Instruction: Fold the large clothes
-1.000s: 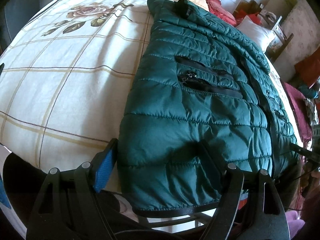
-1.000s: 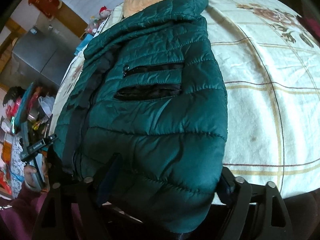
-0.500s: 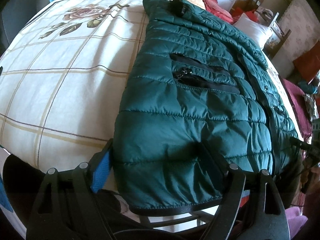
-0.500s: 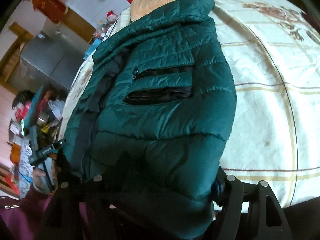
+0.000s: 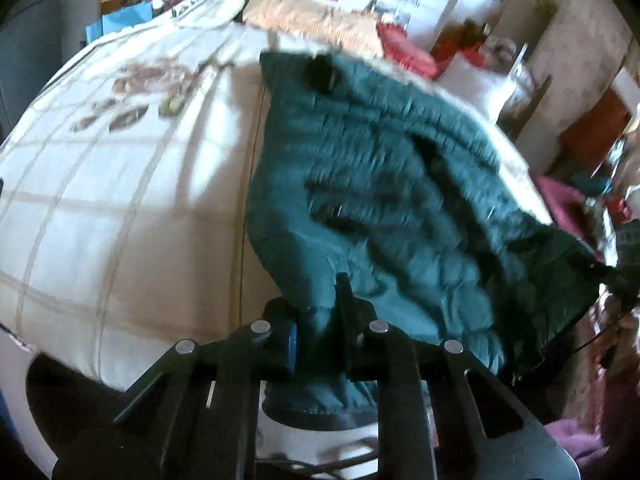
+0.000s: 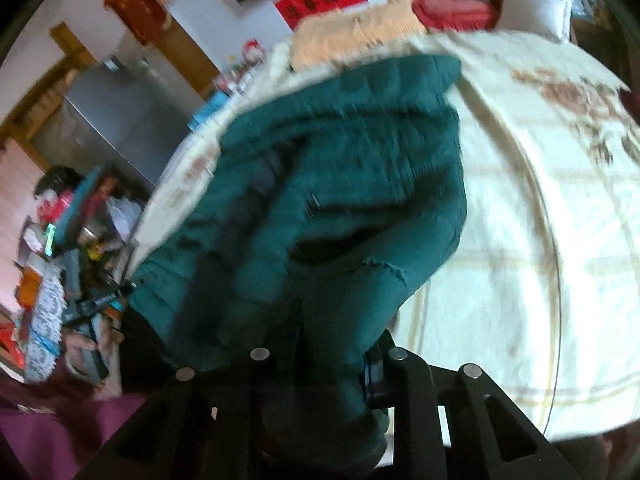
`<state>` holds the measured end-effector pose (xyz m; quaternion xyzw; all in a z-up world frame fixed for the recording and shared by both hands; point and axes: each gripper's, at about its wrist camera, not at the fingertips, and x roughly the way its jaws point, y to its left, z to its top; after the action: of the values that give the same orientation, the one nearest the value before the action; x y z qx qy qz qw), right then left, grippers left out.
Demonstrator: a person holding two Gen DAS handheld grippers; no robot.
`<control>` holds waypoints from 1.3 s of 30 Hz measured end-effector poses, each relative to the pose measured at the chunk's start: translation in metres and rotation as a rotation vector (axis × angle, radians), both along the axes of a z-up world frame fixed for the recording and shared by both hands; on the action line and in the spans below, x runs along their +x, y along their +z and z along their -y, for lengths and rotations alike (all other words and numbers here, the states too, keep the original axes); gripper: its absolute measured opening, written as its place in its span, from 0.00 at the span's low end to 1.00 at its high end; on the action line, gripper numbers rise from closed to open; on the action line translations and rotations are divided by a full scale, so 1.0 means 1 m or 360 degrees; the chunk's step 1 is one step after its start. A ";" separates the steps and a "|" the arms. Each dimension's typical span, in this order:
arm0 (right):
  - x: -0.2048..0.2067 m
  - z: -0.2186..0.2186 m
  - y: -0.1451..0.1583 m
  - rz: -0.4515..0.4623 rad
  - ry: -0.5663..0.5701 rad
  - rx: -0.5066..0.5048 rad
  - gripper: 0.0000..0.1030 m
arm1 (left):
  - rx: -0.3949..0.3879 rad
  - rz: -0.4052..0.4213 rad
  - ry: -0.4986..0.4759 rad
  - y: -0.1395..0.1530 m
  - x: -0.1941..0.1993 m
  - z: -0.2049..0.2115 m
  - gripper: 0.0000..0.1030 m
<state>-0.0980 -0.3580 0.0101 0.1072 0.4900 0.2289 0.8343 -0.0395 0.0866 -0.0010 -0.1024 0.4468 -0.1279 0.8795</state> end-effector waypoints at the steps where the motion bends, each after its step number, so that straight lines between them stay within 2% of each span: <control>1: 0.004 0.001 0.007 0.0032 -0.0002 0.0024 0.21 | -0.0020 0.0032 0.0009 0.008 0.005 -0.002 0.14; 7: 0.041 0.006 0.036 0.0186 -0.0079 0.0068 0.21 | -0.0127 0.0170 0.0086 0.049 0.048 -0.010 0.14; 11: 0.074 0.010 0.045 0.0241 -0.0168 0.0077 0.20 | -0.0180 0.0201 0.0137 0.062 0.087 -0.010 0.14; 14: 0.103 0.011 0.045 0.0252 -0.0227 0.0078 0.20 | -0.0204 0.0213 0.0193 0.067 0.121 -0.009 0.14; 20: 0.159 0.006 0.044 0.0227 -0.0299 0.0026 0.20 | -0.0161 0.0235 0.0233 0.075 0.172 0.001 0.14; 26: 0.215 0.013 0.036 0.0185 -0.0391 -0.0024 0.20 | -0.0146 0.0139 0.0340 0.060 0.237 -0.004 0.14; 30: 0.256 0.019 0.024 0.0133 -0.0488 -0.0023 0.20 | -0.0207 0.0060 0.0417 0.046 0.279 -0.012 0.14; 32: 0.273 0.021 0.019 0.0099 -0.0510 -0.0005 0.20 | -0.0219 0.0033 0.0432 0.041 0.295 -0.012 0.14; 36: 0.304 0.022 0.003 0.0045 -0.0557 -0.0021 0.20 | -0.0145 0.0024 0.0415 0.034 0.320 -0.003 0.14; 39: 0.322 0.026 -0.014 -0.0032 -0.0620 0.0007 0.20 | -0.0153 -0.0046 0.0453 0.019 0.336 -0.002 0.17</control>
<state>0.2236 -0.3840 -0.0044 0.2041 0.4678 0.0632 0.8576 0.2965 0.0884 0.0181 -0.2086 0.4339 -0.0216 0.8762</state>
